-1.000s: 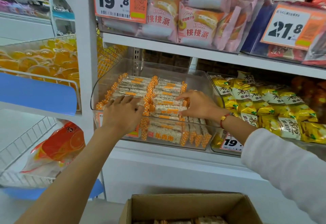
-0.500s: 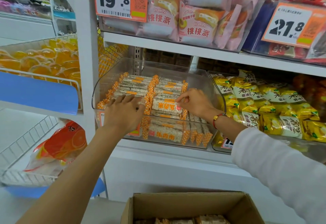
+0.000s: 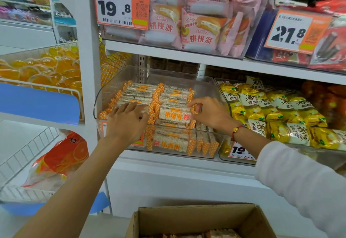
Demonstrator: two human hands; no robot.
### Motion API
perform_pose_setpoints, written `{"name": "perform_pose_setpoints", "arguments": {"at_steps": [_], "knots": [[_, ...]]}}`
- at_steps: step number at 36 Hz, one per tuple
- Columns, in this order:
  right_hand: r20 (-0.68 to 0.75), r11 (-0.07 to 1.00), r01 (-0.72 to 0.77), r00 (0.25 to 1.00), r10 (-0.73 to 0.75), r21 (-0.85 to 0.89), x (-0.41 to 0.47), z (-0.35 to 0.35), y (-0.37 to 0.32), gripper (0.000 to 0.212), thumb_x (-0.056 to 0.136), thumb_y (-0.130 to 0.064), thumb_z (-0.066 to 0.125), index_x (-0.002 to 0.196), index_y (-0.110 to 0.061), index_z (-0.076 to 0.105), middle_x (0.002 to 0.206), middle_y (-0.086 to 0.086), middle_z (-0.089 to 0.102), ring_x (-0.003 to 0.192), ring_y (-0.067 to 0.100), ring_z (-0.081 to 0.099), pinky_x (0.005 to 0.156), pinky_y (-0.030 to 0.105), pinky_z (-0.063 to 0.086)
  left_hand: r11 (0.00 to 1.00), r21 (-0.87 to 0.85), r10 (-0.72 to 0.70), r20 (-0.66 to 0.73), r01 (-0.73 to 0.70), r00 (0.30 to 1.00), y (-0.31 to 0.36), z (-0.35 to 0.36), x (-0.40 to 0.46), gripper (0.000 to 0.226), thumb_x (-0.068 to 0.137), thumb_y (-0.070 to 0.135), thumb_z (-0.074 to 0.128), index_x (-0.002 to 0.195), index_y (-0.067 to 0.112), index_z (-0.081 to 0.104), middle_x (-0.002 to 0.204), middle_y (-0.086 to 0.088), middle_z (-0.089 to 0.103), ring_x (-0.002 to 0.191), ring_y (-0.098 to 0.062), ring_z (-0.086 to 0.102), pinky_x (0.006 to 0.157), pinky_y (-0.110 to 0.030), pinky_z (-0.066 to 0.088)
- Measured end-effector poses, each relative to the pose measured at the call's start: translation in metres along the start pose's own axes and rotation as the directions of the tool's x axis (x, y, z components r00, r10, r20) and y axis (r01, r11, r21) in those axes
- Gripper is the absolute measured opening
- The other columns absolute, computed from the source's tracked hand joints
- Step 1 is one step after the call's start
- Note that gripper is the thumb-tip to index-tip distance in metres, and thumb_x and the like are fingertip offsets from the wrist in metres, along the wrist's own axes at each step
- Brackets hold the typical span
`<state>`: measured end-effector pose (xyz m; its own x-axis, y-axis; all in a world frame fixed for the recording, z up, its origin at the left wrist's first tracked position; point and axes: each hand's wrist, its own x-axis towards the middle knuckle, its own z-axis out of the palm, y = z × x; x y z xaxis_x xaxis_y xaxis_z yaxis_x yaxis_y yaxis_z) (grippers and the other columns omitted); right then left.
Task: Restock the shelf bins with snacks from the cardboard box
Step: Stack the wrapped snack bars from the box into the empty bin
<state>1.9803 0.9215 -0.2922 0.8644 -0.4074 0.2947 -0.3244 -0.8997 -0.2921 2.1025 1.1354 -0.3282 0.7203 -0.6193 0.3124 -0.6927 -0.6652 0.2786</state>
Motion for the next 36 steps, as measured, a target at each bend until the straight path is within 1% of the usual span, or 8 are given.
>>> {"name": "perform_pose_setpoints", "arguments": {"at_steps": [3,8,12,15,18,23,28,36], "knots": [[-0.035,0.999,0.006,0.999,-0.005,0.032,-0.004,-0.009,-0.004,0.029,0.084,-0.024,0.072,0.112,-0.03,0.068,0.085,-0.009,0.063,0.065,0.001,0.053,0.055,0.021,0.038,0.998,-0.043,0.039,-0.124,-0.045,0.991,0.0,0.0,-0.004,0.06,0.088,0.044,0.022,0.134,0.022,0.054,0.143,-0.002,0.049,0.134,-0.025,0.039,0.113,-0.043,0.023],[-0.066,0.978,0.086,0.995,-0.074,0.192,-0.032,-0.028,-0.017,0.024,0.085,-0.024,0.072,0.108,-0.031,0.069,0.083,-0.014,0.062,0.067,0.008,0.06,0.065,0.029,0.052,0.978,-0.018,0.185,-0.386,-0.208,0.904,0.015,-0.008,-0.019,0.04,0.091,0.034,0.039,0.112,0.014,0.066,0.113,-0.006,0.068,0.105,-0.03,0.059,0.091,-0.04,0.043],[0.018,0.955,0.154,0.986,-0.164,0.254,-0.08,-0.035,-0.016,0.027,0.086,-0.023,0.07,0.113,-0.028,0.069,0.086,-0.019,0.059,0.072,0.003,0.06,0.062,0.022,0.049,0.939,-0.03,0.297,-0.425,-0.342,0.855,0.038,-0.013,-0.045,0.028,0.091,0.028,0.047,0.103,0.016,0.069,0.099,-0.001,0.07,0.088,-0.026,0.065,0.072,-0.033,0.048],[0.205,0.97,0.15,0.961,-0.189,0.191,-0.121,-0.029,0.0,0.038,0.089,-0.026,0.067,0.126,-0.032,0.06,0.113,-0.018,0.058,0.1,0.011,0.06,0.084,0.032,0.051,0.906,-0.043,0.377,-0.37,-0.421,0.849,0.052,-0.008,-0.063,0.026,0.091,0.028,0.049,0.101,0.017,0.07,0.097,0.001,0.071,0.083,-0.023,0.065,0.066,-0.029,0.048],[0.323,0.989,0.089,0.939,-0.123,0.116,-0.163,-0.014,0.029,0.044,0.094,-0.033,0.059,0.136,-0.038,0.047,0.143,-0.014,0.042,0.131,0.009,0.038,0.105,0.029,0.035,0.877,-0.073,0.438,-0.287,-0.475,0.852,0.074,0.004,-0.078,0.034,0.091,0.035,0.042,0.101,0.018,0.07,0.098,0.002,0.071,0.08,-0.022,0.067,0.064,-0.029,0.048],[0.452,0.98,-0.156,0.888,0.085,0.121,-0.226,0.034,0.079,0.041,0.097,-0.032,0.055,0.136,-0.037,0.047,0.144,-0.009,0.042,0.132,0.013,0.04,0.104,0.032,0.037,0.882,-0.15,0.42,-0.184,-0.448,0.889,0.109,0.05,-0.109,0.023,0.089,0.029,0.052,0.101,0.02,0.07,0.093,0.003,0.071,0.083,-0.02,0.068,0.059,-0.029,0.05],[0.471,0.945,-0.314,0.85,0.236,0.093,-0.283,0.088,0.116,0.036,0.096,-0.028,0.054,0.132,-0.033,0.052,0.134,-0.012,0.052,0.123,0.008,0.049,0.097,0.021,0.04,0.936,-0.304,0.187,0.011,-0.175,0.982,0.119,0.121,-0.158,0.018,0.096,0.03,0.053,0.11,0.029,0.064,0.103,0.012,0.065,0.094,-0.008,0.062,0.065,-0.022,0.045],[0.399,0.931,-0.365,0.853,0.338,-0.008,-0.335,0.16,0.146,0.039,0.096,-0.02,0.045,0.133,-0.031,0.052,0.122,-0.002,0.058,0.116,0.019,0.052,0.087,0.033,0.05,0.968,-0.251,0.13,0.39,-0.031,0.912,0.074,0.232,-0.234,0.021,0.098,0.035,0.047,0.113,0.031,0.061,0.114,0.014,0.062,0.101,-0.006,0.059,0.074,-0.025,0.05]]}}
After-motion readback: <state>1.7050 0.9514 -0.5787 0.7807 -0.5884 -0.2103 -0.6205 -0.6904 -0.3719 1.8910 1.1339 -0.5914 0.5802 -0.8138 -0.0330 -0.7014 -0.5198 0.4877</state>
